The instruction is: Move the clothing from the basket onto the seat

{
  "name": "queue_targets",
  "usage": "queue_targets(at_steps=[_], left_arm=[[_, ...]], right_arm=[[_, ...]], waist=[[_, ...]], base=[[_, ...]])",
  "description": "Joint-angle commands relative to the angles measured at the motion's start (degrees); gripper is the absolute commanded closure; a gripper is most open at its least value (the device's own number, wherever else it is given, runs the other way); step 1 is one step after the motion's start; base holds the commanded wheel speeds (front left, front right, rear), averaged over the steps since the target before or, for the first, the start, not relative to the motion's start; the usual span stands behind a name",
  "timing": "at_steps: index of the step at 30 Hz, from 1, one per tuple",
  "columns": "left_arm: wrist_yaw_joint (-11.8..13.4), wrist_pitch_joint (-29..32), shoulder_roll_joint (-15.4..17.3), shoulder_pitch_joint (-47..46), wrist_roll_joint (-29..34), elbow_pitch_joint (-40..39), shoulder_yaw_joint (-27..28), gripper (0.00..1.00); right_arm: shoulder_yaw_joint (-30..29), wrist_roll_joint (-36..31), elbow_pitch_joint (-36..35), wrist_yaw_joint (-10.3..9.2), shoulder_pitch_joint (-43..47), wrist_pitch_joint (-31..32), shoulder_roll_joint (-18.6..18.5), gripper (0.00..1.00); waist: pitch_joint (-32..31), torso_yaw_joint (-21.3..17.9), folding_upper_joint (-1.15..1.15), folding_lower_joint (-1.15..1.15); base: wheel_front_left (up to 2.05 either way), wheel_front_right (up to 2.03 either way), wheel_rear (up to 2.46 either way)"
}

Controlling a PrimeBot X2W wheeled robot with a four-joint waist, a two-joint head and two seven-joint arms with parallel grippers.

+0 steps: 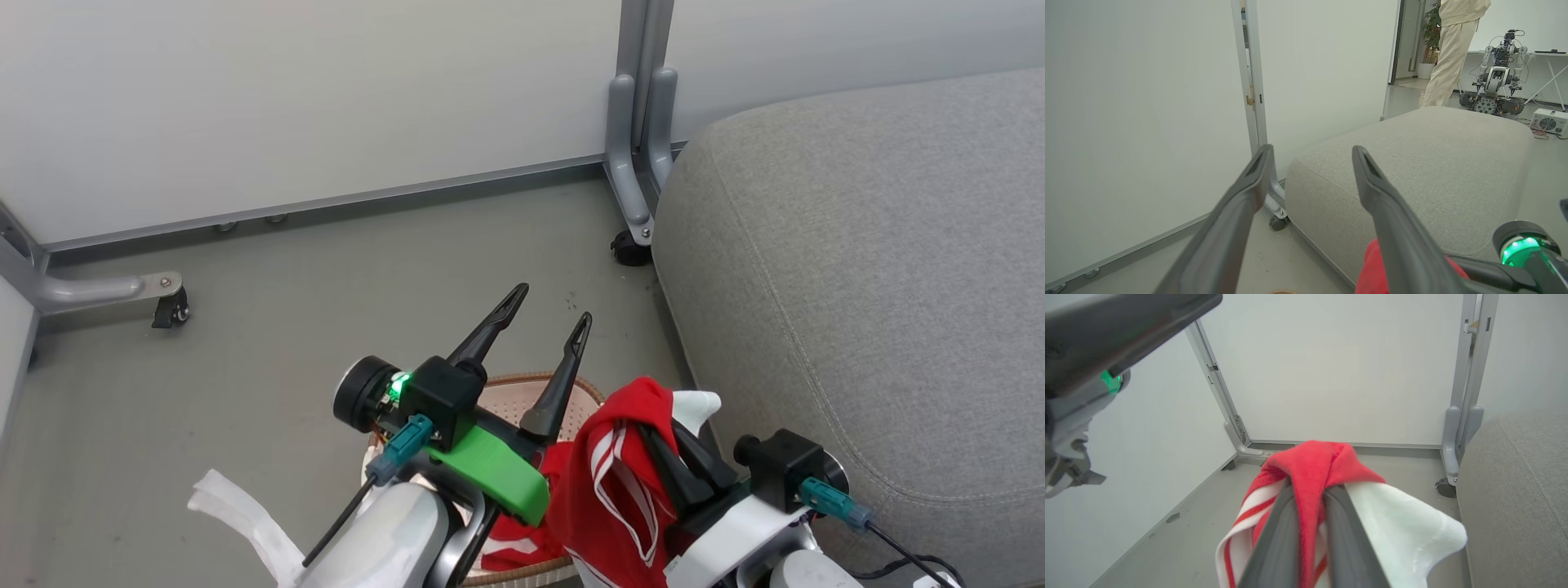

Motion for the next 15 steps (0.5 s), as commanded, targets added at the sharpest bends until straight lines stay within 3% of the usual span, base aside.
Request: queue_targets(at_steps=[1,15], left_arm=[[0.4,-0.2,0.3,0.2,-0.4,0.2,0.0,0.0],[1.6,-2.5,2.0,2.5,0.1,0.6,0.6,0.0]], right_arm=[[-0.1,-0.5,-0.3,0.0,0.6,-0.2,-0.1,1.0],[-4.4,-2.7,-4.6,0.0,1.5,-0.2,-2.0,1.0]], waist=[[-0.1,-0.2,0.0,0.0],[0.2,-7.0,0.0,0.0]], base=[[0.0,0.0,0.0],[0.0,0.0,0.0]])
